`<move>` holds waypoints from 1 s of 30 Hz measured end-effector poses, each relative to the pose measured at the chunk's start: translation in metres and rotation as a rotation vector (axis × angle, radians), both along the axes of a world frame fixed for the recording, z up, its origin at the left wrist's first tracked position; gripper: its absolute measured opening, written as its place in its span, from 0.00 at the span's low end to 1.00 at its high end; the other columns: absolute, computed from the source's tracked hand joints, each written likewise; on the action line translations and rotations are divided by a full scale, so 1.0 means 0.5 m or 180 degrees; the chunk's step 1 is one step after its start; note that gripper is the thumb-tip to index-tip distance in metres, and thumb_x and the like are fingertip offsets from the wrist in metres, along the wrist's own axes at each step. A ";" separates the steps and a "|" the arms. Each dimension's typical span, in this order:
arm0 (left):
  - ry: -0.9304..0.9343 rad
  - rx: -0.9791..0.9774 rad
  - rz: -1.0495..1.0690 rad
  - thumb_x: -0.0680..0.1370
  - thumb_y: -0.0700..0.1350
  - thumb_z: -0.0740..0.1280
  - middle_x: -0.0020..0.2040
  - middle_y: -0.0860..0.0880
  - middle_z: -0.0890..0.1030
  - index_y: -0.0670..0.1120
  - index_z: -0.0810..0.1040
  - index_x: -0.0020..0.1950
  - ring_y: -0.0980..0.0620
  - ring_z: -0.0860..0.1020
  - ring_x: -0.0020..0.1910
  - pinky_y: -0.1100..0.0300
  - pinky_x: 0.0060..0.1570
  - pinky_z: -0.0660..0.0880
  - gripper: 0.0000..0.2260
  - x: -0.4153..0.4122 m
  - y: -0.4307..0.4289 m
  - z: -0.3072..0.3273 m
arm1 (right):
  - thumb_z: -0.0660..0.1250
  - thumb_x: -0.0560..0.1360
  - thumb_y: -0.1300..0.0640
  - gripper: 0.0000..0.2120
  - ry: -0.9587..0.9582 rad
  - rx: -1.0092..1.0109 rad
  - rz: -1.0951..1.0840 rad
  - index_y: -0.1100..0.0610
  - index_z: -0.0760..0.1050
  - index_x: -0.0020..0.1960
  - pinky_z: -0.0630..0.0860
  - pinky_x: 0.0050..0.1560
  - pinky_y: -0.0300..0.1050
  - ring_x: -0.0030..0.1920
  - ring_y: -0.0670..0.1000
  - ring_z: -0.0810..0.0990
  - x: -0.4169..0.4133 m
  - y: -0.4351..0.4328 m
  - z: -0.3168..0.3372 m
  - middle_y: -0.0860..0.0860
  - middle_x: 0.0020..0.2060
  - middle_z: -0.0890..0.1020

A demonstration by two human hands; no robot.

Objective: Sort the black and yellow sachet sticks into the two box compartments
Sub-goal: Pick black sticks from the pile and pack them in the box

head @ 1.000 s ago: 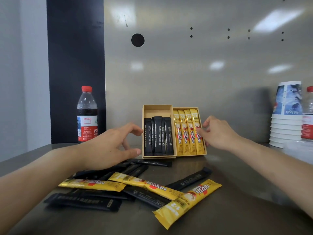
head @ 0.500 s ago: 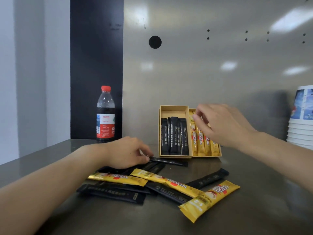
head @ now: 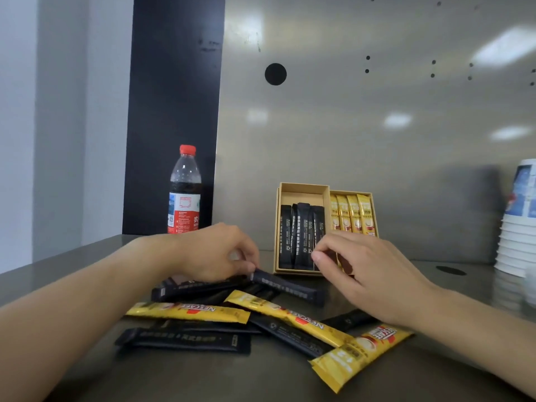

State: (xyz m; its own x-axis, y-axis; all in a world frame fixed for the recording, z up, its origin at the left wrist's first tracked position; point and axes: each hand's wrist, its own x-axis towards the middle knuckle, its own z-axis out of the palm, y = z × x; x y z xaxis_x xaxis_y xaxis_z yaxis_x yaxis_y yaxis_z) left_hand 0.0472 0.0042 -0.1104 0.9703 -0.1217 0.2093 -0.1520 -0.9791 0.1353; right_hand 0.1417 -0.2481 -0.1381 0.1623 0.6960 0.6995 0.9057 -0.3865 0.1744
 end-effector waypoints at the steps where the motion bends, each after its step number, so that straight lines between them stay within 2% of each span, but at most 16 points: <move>1: -0.0069 -0.0019 -0.0025 0.82 0.49 0.65 0.50 0.60 0.83 0.56 0.83 0.52 0.66 0.78 0.51 0.63 0.55 0.73 0.07 -0.003 0.000 0.004 | 0.53 0.83 0.42 0.14 0.0130 0.0000 -0.0001 0.44 0.75 0.48 0.70 0.39 0.33 0.43 0.39 0.75 -0.001 0.000 -0.002 0.39 0.39 0.76; 6: -0.0644 -0.0344 -0.0135 0.82 0.47 0.65 0.43 0.59 0.84 0.57 0.82 0.47 0.67 0.80 0.47 0.65 0.50 0.74 0.07 -0.005 -0.012 0.017 | 0.53 0.81 0.37 0.17 0.0920 -0.0152 0.0279 0.43 0.77 0.46 0.76 0.46 0.44 0.45 0.44 0.77 -0.013 0.007 0.001 0.43 0.40 0.79; 8: -0.0736 -0.0494 -0.0238 0.82 0.45 0.65 0.42 0.57 0.86 0.55 0.82 0.47 0.63 0.83 0.45 0.60 0.52 0.78 0.08 0.000 -0.016 0.014 | 0.56 0.80 0.38 0.14 0.1060 -0.0210 0.0344 0.41 0.76 0.44 0.76 0.41 0.46 0.39 0.45 0.78 -0.016 0.010 -0.001 0.45 0.38 0.80; 10: -0.0731 -0.0626 -0.0307 0.82 0.43 0.65 0.42 0.54 0.87 0.53 0.82 0.47 0.59 0.85 0.45 0.55 0.55 0.80 0.08 0.002 -0.018 0.011 | 0.58 0.81 0.41 0.12 0.1211 -0.0183 0.0379 0.42 0.76 0.43 0.71 0.32 0.40 0.32 0.44 0.76 -0.015 0.009 -0.002 0.44 0.36 0.81; 13: -0.0637 -0.0962 -0.0409 0.83 0.45 0.65 0.42 0.50 0.87 0.49 0.82 0.49 0.54 0.85 0.44 0.54 0.55 0.80 0.07 0.000 -0.018 0.011 | 0.59 0.83 0.46 0.12 0.1458 -0.0109 0.0379 0.47 0.76 0.44 0.70 0.32 0.34 0.28 0.41 0.75 -0.007 0.006 -0.005 0.45 0.34 0.84; 16: -0.0441 -0.1186 -0.0444 0.82 0.52 0.62 0.41 0.49 0.87 0.49 0.83 0.51 0.53 0.85 0.43 0.65 0.49 0.76 0.12 -0.003 -0.028 0.009 | 0.60 0.82 0.47 0.10 0.1389 -0.0067 0.0335 0.47 0.76 0.45 0.71 0.35 0.32 0.30 0.41 0.77 -0.002 0.007 -0.007 0.46 0.33 0.83; 17: -0.0394 -0.1226 -0.0450 0.82 0.52 0.62 0.41 0.48 0.87 0.47 0.84 0.52 0.52 0.84 0.43 0.66 0.47 0.76 0.13 -0.002 -0.031 0.008 | 0.60 0.82 0.47 0.10 0.1357 -0.0022 0.0330 0.47 0.77 0.46 0.71 0.35 0.31 0.31 0.41 0.77 -0.002 0.007 -0.005 0.46 0.33 0.82; 20: -0.0357 -0.1334 -0.0483 0.81 0.52 0.63 0.40 0.48 0.86 0.46 0.84 0.48 0.49 0.84 0.43 0.62 0.48 0.79 0.14 0.000 -0.033 0.006 | 0.58 0.82 0.45 0.10 0.1402 0.0157 0.0374 0.45 0.78 0.50 0.71 0.40 0.32 0.38 0.40 0.78 -0.005 0.004 0.000 0.41 0.35 0.80; 23: -0.0494 -0.1320 -0.0469 0.79 0.51 0.68 0.41 0.47 0.85 0.50 0.85 0.49 0.53 0.83 0.41 0.58 0.49 0.80 0.07 0.000 -0.031 0.007 | 0.56 0.82 0.44 0.12 0.1444 0.0246 0.0398 0.45 0.77 0.54 0.71 0.42 0.32 0.45 0.41 0.78 -0.003 0.003 0.000 0.41 0.40 0.80; 25: -0.0570 -0.1325 -0.0453 0.79 0.47 0.70 0.41 0.45 0.85 0.50 0.85 0.51 0.53 0.82 0.39 0.57 0.49 0.79 0.05 0.000 -0.031 0.007 | 0.60 0.82 0.47 0.08 0.1467 0.0213 0.0349 0.45 0.77 0.56 0.71 0.42 0.30 0.46 0.38 0.77 0.000 0.005 -0.002 0.40 0.42 0.80; 28: -0.0606 -0.1237 -0.0423 0.79 0.45 0.70 0.40 0.44 0.85 0.49 0.85 0.51 0.49 0.83 0.41 0.54 0.50 0.79 0.04 0.000 -0.030 0.007 | 0.64 0.81 0.49 0.07 0.1497 0.0161 0.0299 0.44 0.77 0.58 0.70 0.43 0.25 0.45 0.31 0.75 0.000 0.007 -0.002 0.37 0.42 0.78; 30: -0.0616 -0.1180 -0.0402 0.79 0.46 0.70 0.40 0.45 0.85 0.50 0.84 0.50 0.48 0.83 0.42 0.53 0.51 0.79 0.04 -0.001 -0.029 0.008 | 0.64 0.80 0.48 0.07 0.1477 0.0152 0.0267 0.43 0.77 0.58 0.69 0.44 0.25 0.46 0.31 0.75 0.001 0.008 -0.002 0.36 0.43 0.78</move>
